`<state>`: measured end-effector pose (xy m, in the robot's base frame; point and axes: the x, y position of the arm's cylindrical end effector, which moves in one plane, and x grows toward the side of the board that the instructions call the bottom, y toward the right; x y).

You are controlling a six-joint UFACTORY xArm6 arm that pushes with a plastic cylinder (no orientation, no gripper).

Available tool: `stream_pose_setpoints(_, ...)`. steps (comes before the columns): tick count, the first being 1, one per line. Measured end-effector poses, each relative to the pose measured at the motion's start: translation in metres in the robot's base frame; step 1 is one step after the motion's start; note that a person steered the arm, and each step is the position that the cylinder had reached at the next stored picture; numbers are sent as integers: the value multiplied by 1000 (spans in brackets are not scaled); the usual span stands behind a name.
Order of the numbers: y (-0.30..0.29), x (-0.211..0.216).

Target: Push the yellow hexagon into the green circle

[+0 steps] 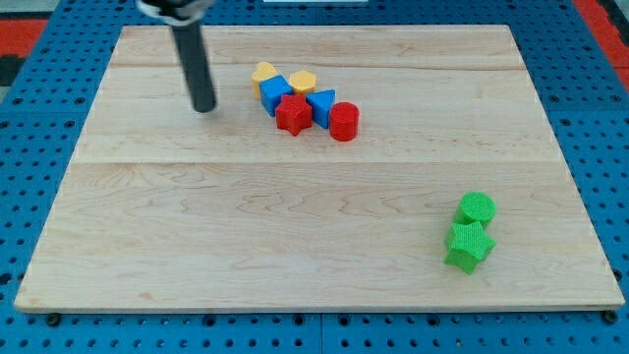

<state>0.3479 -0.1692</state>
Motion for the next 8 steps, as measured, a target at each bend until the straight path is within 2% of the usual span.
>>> stream_pose_setpoints(1, 23, -30)
stream_pose_setpoints(2, 72, -20)
stream_pose_setpoints(4, 82, -55)
stream_pose_setpoints(6, 167, -12)
stream_pose_setpoints(8, 259, -8)
